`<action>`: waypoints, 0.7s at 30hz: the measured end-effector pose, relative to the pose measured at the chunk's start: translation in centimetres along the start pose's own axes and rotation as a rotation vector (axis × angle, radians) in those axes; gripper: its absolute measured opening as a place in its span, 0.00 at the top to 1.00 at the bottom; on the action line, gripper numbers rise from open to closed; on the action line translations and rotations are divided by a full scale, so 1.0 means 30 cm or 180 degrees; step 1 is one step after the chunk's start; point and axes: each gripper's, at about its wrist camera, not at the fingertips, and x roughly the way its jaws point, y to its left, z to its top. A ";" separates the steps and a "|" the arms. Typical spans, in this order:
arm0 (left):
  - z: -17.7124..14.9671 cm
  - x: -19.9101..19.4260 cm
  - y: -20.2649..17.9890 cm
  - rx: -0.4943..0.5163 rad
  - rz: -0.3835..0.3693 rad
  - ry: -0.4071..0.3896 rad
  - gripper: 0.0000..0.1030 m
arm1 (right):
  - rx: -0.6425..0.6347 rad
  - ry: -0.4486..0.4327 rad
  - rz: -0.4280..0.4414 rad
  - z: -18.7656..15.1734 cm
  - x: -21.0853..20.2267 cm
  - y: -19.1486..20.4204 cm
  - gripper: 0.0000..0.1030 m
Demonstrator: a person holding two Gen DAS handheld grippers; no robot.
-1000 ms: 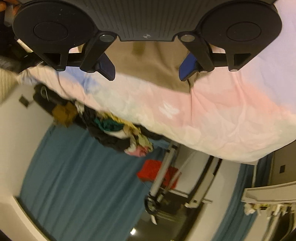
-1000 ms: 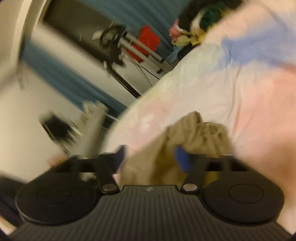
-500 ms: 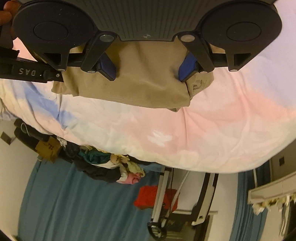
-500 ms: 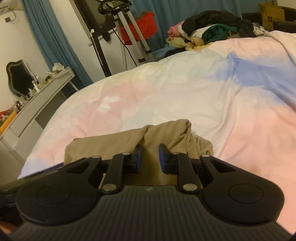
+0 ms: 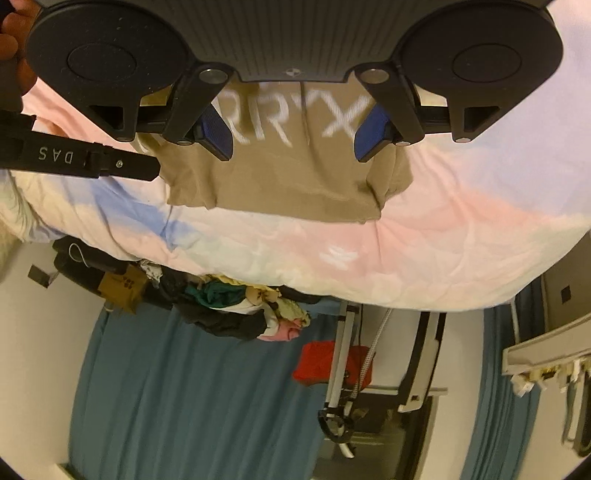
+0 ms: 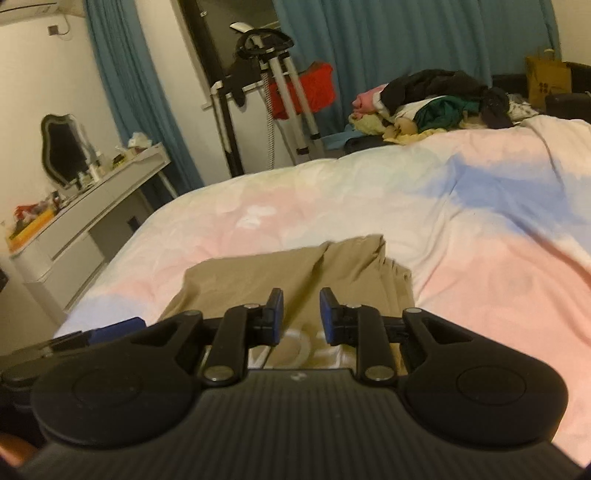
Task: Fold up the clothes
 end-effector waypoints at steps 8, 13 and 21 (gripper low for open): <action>-0.059 0.018 0.026 -0.0152 0.0080 0.0369 0.25 | -0.0056 0.0511 -0.0284 -0.099 0.068 -0.020 0.75; -0.059 -0.024 0.051 -0.0365 -0.0046 0.0377 0.25 | -0.0035 0.0545 -0.0298 -0.103 0.080 -0.023 0.75; -0.077 -0.134 0.174 -0.1398 -0.1081 0.0377 0.20 | 0.0647 0.0285 0.0019 -0.054 -0.026 -0.057 0.15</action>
